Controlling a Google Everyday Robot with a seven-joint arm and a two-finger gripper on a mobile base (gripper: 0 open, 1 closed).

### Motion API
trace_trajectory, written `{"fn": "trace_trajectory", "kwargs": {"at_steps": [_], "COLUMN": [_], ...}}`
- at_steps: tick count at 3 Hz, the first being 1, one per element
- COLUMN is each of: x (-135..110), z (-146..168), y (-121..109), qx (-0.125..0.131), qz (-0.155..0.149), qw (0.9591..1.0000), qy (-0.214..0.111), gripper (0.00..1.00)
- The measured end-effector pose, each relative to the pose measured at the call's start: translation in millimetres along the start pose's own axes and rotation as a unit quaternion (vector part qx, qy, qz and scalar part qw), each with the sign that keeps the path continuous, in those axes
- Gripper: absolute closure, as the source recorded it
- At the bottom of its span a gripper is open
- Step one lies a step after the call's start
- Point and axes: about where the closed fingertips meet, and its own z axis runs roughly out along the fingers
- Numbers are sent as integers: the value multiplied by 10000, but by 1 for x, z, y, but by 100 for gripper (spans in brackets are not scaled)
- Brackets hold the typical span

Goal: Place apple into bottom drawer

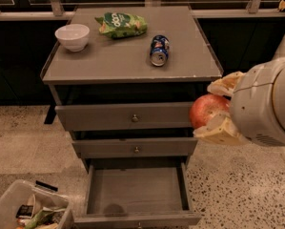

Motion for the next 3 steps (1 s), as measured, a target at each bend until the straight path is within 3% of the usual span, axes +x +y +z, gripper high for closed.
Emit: {"fn": "trace_trajectory", "kwargs": {"at_steps": [1, 2, 3], "x": [0, 11, 23], "z": [0, 22, 73], "y": [0, 27, 77], "qx": [0, -162, -379], "qz": [0, -85, -192], "qw": [10000, 9998, 9987], "qy": [0, 29, -267], "gripper": [100, 100, 100]}}
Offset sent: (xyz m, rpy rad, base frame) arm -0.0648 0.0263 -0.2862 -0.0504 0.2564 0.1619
